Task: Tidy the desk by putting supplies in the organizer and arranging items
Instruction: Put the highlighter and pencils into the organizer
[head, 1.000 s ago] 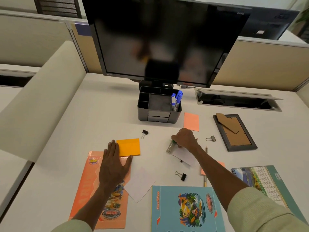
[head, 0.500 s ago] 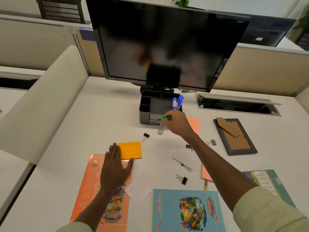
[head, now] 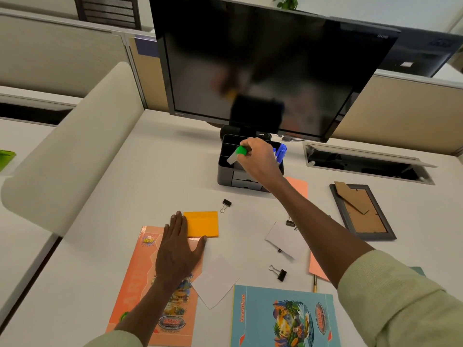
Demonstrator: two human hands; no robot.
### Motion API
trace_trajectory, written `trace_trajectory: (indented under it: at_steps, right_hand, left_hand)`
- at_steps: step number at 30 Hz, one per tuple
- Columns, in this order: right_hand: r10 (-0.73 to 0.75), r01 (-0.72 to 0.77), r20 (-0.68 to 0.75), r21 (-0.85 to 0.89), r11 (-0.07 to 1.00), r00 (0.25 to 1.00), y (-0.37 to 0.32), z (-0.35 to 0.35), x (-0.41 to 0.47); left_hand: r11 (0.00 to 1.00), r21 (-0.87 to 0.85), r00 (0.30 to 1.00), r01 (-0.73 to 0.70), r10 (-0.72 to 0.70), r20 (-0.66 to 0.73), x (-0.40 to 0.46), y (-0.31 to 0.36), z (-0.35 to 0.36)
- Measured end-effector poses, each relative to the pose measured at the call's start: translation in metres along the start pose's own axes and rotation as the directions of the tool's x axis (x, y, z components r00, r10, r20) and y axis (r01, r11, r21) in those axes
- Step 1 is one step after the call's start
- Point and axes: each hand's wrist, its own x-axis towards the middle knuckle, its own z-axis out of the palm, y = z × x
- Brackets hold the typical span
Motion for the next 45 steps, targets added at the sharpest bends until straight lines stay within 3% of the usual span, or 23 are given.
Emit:
trace_trajectory:
  at_steps: [19, 27, 35, 45]
  right_hand:
    - [-0.104, 0.137, 0.150, -0.226, 0.964, 0.983, 0.023, 0.046, 0.003]
    - [-0.071, 0.115, 0.183, -0.247, 0.962, 0.981, 0.030, 0.040, -0.004]
    - [-0.056, 0.060, 0.024, -0.196, 0.979, 0.998, 0.038, 0.030, -0.026]
    - [0.071, -0.072, -0.024, -0.028, 0.997, 0.997, 0.068, 0.024, -0.088]
  left_hand:
    - [1.000, 0.020, 1.000, 0.011, -0.011, 0.001, 0.000, -0.001, 0.002]
    - [0.999, 0.026, 1.000, 0.018, -0.018, 0.003, 0.000, -0.001, 0.003]
    - [1.000, 0.022, 1.000, 0.002, -0.002, -0.006, 0.000, 0.000, 0.000]
    - [0.998, 0.052, 1.000, -0.023, 0.024, -0.004, 0.000, 0.001, -0.002]
